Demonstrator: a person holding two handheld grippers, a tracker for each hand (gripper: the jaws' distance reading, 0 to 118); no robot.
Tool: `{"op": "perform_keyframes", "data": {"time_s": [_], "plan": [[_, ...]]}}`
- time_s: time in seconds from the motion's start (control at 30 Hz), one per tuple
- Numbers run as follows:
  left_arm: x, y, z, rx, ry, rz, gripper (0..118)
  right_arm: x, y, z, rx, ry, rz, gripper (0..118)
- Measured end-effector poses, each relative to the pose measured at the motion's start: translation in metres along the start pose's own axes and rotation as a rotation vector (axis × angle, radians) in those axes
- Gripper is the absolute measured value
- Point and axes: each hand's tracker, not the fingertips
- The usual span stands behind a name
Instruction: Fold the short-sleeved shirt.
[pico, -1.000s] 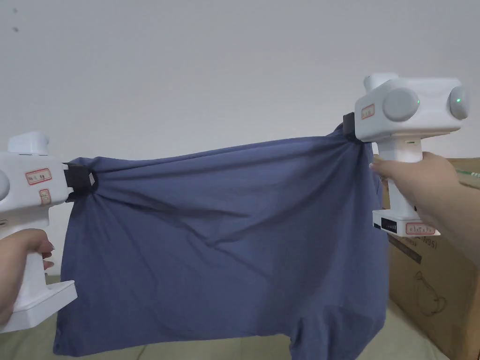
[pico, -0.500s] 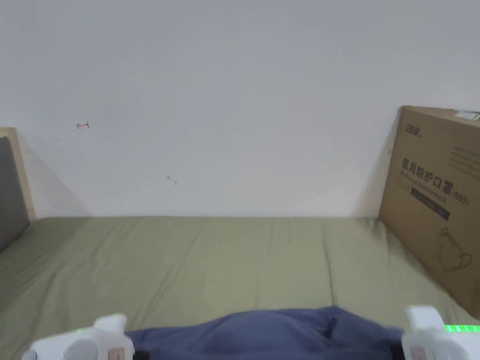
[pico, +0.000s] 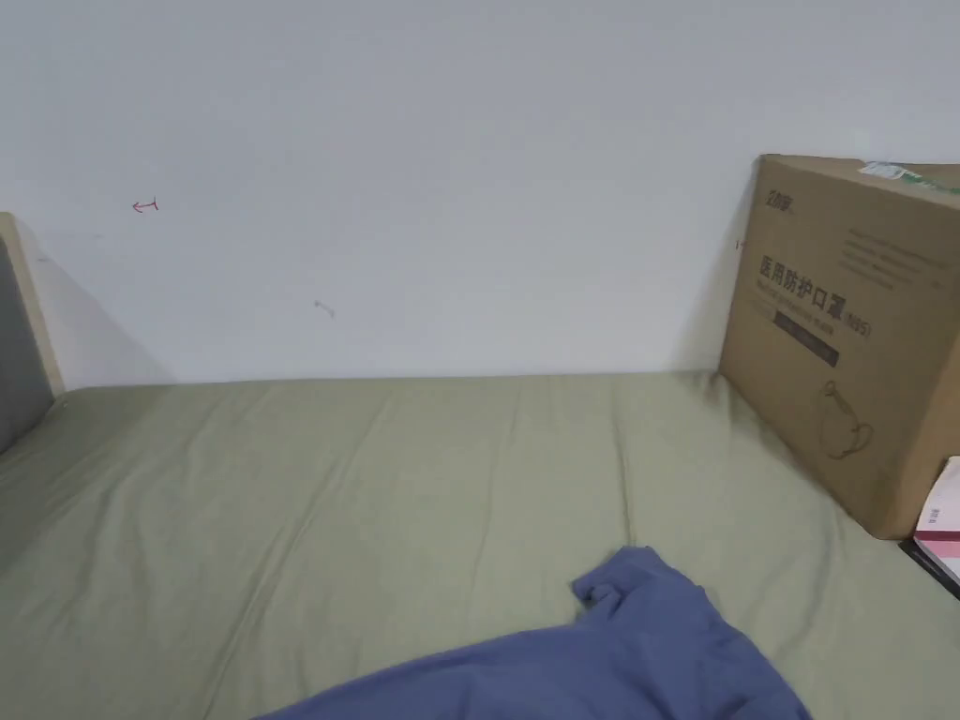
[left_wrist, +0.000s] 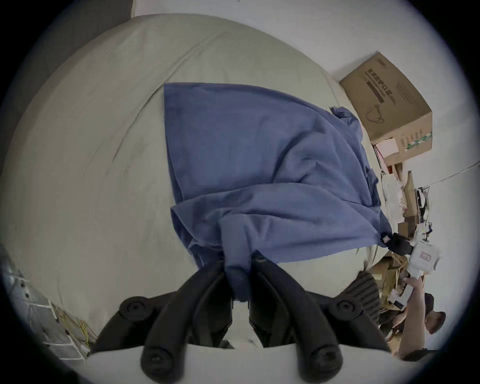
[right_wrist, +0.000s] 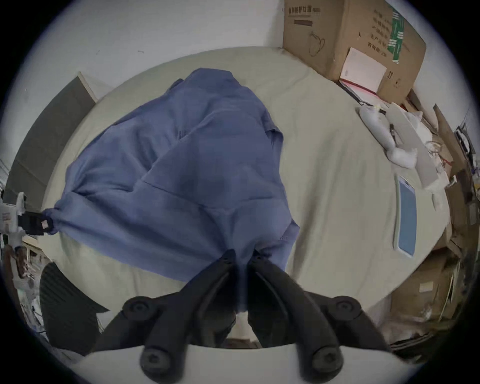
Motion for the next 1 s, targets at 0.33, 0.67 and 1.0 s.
{"op": "perform_keyframes", "data": {"time_s": [0.33,0.67,1.0], "plan": [[-0.004,-0.013,0.038,0.123,-0.015,0.069,116,-0.009,0.006,0.039,0.018,-0.030,-0.073,110],[0.057,0.005,0.116,0.541,-0.046,-0.148,112,-0.067,0.051,0.135,0.464,0.095,-0.033,110],[0.118,0.037,0.142,0.983,-0.006,-0.240,1,-0.140,0.098,0.161,0.912,0.182,0.027,0]]}}
